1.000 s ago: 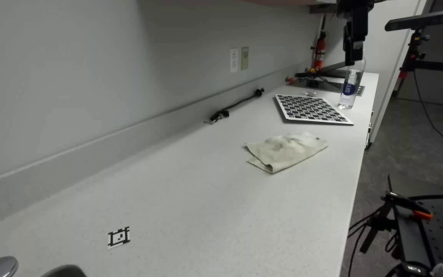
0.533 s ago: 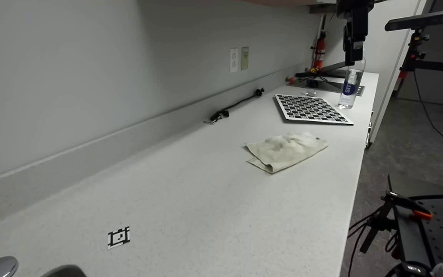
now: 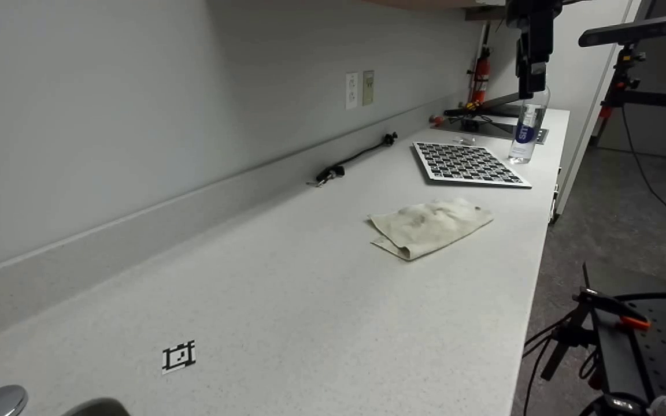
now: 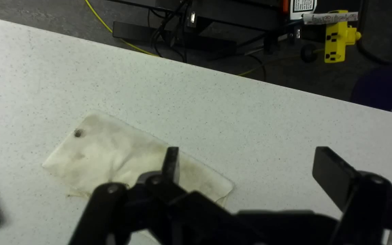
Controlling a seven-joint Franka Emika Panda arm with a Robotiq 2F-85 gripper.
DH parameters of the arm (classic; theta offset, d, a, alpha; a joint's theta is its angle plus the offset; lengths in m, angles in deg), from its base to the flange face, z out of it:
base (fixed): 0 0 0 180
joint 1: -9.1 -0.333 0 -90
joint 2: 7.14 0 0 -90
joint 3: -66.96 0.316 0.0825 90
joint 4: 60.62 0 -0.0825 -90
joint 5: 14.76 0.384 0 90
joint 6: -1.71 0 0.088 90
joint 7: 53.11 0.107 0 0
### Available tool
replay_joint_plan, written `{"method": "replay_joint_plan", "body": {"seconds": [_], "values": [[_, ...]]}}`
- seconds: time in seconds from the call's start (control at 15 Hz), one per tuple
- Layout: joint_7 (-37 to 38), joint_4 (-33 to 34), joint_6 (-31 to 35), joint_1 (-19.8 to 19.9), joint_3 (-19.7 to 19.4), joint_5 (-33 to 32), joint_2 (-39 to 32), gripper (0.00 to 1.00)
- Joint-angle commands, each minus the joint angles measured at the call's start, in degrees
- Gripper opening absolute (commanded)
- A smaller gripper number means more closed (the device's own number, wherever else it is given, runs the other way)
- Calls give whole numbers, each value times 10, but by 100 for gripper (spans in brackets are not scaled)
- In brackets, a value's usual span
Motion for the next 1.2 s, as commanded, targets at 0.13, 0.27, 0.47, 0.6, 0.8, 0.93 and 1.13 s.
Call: {"method": "replay_joint_plan", "body": {"seconds": [0.13,0.27,0.47,0.6,0.8,0.93,1.13], "values": [[-4,1,-1,22,20,4,-2,100],[-4,1,-1,22,20,4,-2,100],[-4,1,-1,22,20,4,-2,100],[-4,1,-1,22,20,4,-2,100],[-6,-3,5,27,28,-2,-2,100],[1,-13,10,29,35,-8,3,100],[7,-34,19,33,41,-22,3,100]]}}
